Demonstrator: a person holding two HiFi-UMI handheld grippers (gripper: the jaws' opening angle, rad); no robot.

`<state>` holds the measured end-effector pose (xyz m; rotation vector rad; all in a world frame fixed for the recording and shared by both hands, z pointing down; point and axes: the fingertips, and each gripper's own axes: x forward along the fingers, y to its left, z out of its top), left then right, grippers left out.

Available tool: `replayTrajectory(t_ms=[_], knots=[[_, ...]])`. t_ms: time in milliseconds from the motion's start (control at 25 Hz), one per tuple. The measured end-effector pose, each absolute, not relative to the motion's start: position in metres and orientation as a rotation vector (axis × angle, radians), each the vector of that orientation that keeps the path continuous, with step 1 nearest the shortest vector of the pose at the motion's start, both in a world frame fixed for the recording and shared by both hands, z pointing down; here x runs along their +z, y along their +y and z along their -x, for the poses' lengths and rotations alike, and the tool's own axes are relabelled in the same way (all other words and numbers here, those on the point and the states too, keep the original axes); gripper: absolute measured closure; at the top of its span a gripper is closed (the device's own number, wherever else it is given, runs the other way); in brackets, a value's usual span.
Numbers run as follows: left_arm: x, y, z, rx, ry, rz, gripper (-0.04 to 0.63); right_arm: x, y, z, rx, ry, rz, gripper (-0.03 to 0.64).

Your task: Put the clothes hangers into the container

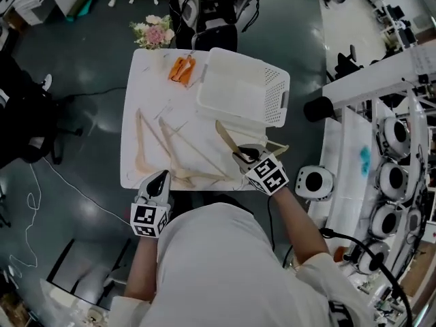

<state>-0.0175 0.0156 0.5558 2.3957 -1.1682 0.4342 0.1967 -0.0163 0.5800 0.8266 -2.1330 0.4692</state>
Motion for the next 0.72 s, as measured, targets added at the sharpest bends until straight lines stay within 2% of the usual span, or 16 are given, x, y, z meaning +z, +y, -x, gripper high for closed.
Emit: replayTrajectory(t_ms=[360, 720], knots=[[0.550, -0.002, 0.005, 0.442, -1.031, -2.492, 0.594, 0.527, -0.042, -0.208, 0.413, -2.108, -0.918, 0.549], [0.556, 0.000, 0.020, 0.442, -0.941, -2.530, 0.594, 0.487, -0.068, -0.209, 0.293, -2.033, -0.998, 0.549]])
